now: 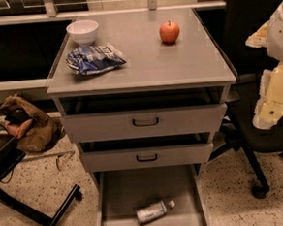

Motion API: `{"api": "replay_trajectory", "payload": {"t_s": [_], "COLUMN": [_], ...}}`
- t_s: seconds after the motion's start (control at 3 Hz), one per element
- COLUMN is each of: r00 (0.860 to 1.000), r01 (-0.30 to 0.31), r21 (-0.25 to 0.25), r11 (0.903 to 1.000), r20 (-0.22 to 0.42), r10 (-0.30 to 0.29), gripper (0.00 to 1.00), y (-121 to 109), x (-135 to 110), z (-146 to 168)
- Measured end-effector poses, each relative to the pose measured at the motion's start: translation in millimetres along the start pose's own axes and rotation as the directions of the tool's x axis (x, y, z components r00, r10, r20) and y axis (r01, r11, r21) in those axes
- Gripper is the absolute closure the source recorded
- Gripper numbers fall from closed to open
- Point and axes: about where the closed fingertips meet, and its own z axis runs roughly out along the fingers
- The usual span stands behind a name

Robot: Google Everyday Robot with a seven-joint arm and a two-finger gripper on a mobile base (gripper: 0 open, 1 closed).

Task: Pick blue plastic bottle from bottom drawer and place on counter

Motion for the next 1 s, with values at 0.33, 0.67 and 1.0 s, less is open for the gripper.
{"api": "replay_trajectory", "payload": {"t_s": [0.33,0.67,1.0], "r00": [1.000,1.000,0.999], "r01": [0.000,-0.013,-0.046], "r21": [0.000,-0.015,-0.094], "r11": [1.0000,0.9998,0.9946], "r20": [0.000,-0.005,0.001], "r10": [0.000,0.012,0.046], "gripper": [0.00,0.00,0.00], "y": [0.0,9.3,30.6], "x": [0.0,4.8,16.8], "z": [0.0,24.7,91.0]}}
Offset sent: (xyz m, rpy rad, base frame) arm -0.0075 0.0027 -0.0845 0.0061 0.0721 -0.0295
